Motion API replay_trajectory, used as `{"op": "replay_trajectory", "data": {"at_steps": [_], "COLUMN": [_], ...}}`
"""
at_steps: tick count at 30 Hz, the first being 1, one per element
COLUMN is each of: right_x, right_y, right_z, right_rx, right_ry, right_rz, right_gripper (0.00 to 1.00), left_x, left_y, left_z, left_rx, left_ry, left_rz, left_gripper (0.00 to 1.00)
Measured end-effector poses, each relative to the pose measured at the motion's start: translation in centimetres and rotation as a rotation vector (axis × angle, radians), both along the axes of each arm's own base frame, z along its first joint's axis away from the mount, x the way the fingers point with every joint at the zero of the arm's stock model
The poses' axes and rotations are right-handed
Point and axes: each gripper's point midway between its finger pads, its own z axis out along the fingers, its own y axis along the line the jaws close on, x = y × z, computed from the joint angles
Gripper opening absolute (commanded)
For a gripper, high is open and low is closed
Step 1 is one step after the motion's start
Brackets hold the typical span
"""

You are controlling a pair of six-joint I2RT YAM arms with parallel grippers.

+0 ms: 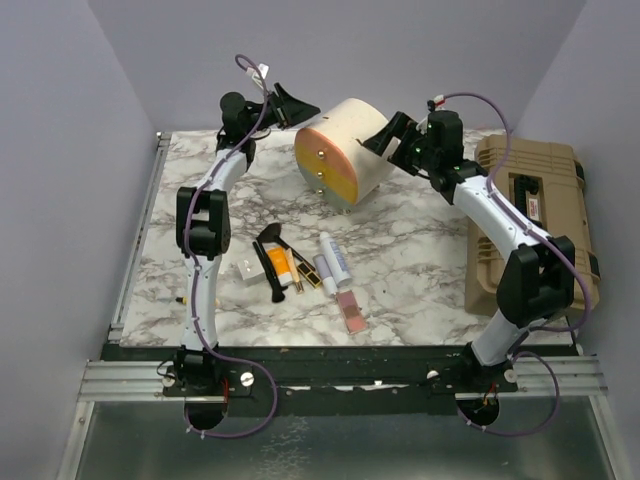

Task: Organize the makeup
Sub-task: Open the drawer in the storage box.

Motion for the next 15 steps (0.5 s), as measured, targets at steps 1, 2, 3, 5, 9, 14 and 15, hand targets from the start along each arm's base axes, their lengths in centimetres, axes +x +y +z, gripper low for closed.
{"op": "replay_trajectory", "data": {"at_steps": [1,2,3,5,9,14,15], "right_x": [0.3,0.5,0.7,1.1,1.0,0.8,0.7], "right_y": [-0.1,-0.2,-0.3,-0.3,0.1,0.0,-0.1], "right_z": [-0.2,-0.6,-1.0,-2.0,-3.0,-2.7,-2.6], "right_rx": [0.001,-0.001,-0.008,-0.024,-0.042,-0.05,-0.055], "right_ry": [0.002,0.01,0.02,0.035,0.051,0.043,0.044], "right_rz": [-0.001,-0.003,-0.004,0.001,0.041,0.083,0.092], "right_gripper": [1.0,1.0,1.0,1.0,1.0,1.0,1.0], "left_x": [-0.3,-0.5,-0.7,-0.9,-1.2,-2.6,-3.0], "left_y": [-0.3,-0.6,-0.8,-1.4,-1.2,-0.6,-0.6], "left_z": [-0.3,-0.8,-1.2,-2.0,-3.4,-4.5,-4.3], "left_rx": [0.002,0.004,0.006,0.01,0.021,0.039,0.044], "left_ry": [0.006,0.019,0.028,0.036,0.044,0.076,0.075], "left_rz": [-0.018,-0.039,-0.054,-0.074,-0.071,-0.029,-0.029], "left_gripper": [0.98,0.97,0.96,0.95,0.95,0.88,0.88]}}
